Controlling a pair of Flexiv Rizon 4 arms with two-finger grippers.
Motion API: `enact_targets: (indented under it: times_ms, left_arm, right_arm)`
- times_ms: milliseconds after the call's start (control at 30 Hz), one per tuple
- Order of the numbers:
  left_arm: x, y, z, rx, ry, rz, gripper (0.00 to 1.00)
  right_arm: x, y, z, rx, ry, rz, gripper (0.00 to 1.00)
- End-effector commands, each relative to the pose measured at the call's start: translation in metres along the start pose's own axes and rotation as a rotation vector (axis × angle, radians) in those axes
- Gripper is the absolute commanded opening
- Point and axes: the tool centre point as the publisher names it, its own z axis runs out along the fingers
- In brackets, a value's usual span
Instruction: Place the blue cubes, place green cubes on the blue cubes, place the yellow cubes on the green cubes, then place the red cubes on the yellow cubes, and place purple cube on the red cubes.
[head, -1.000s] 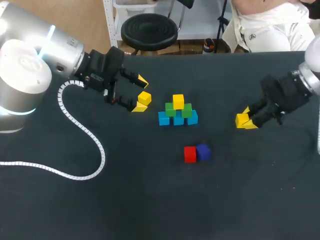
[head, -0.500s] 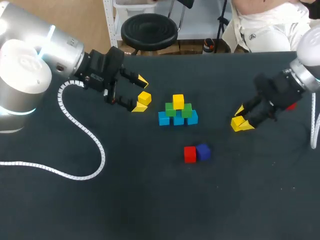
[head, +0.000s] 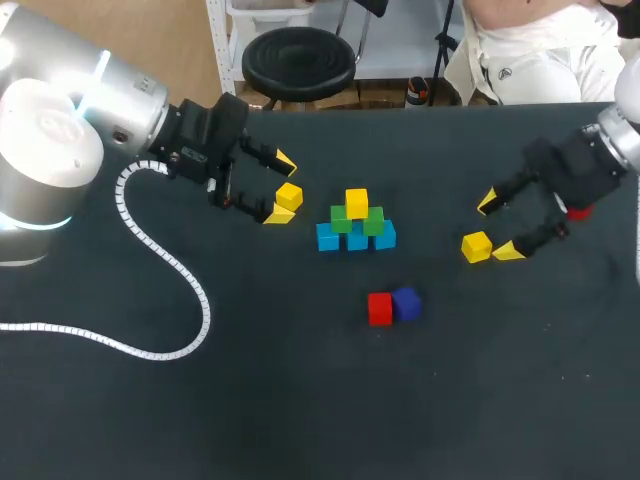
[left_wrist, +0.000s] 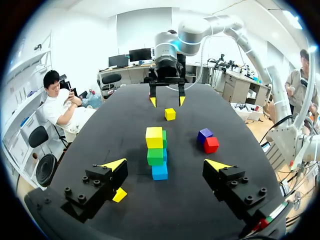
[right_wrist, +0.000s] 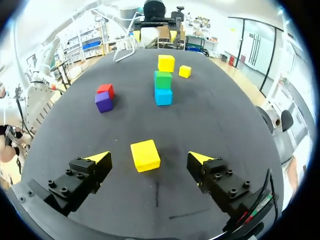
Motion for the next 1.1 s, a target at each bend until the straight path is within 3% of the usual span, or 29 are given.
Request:
enact_targets:
  times_ms: [33, 333, 800, 833, 867, 967, 1033, 1100]
  left_arm:
    - [0.001, 0.000, 0.000, 0.000, -0.003, 0.003, 1.00]
    - [0.001, 0.000, 0.000, 0.000, -0.003, 0.003, 1.00]
    - [0.001, 0.000, 0.000, 0.000, -0.003, 0.003, 1.00]
    - [0.001, 0.000, 0.000, 0.000, -0.003, 0.003, 1.00]
    - [0.001, 0.000, 0.000, 0.000, -0.003, 0.003, 1.00]
    - [0.001, 0.000, 0.000, 0.000, -0.003, 0.003, 1.00]
    - [0.001, 0.000, 0.000, 0.000, -0.003, 0.003, 1.00]
    - [0.001, 0.000, 0.000, 0.000, -0.003, 0.003, 1.00]
  right_arm:
    - [-0.001, -0.008, 0.005, -0.042, -0.005, -0.028, 1.00]
    - [0.003, -0.013, 0.013, -0.113, 0.009, -0.087, 1.00]
    - [0.008, -0.008, 0.019, -0.129, -0.010, -0.077, 1.00]
    - [0.008, -0.007, 0.019, -0.129, -0.011, -0.078, 0.98]
    - [0.008, -0.007, 0.019, -0.128, -0.012, -0.079, 0.85]
    - [0.007, -0.005, 0.019, -0.125, -0.014, -0.081, 0.69]
    - [0.007, -0.004, 0.019, -0.124, -0.015, -0.082, 0.51]
    - [0.007, -0.004, 0.019, -0.125, -0.016, -0.082, 0.49]
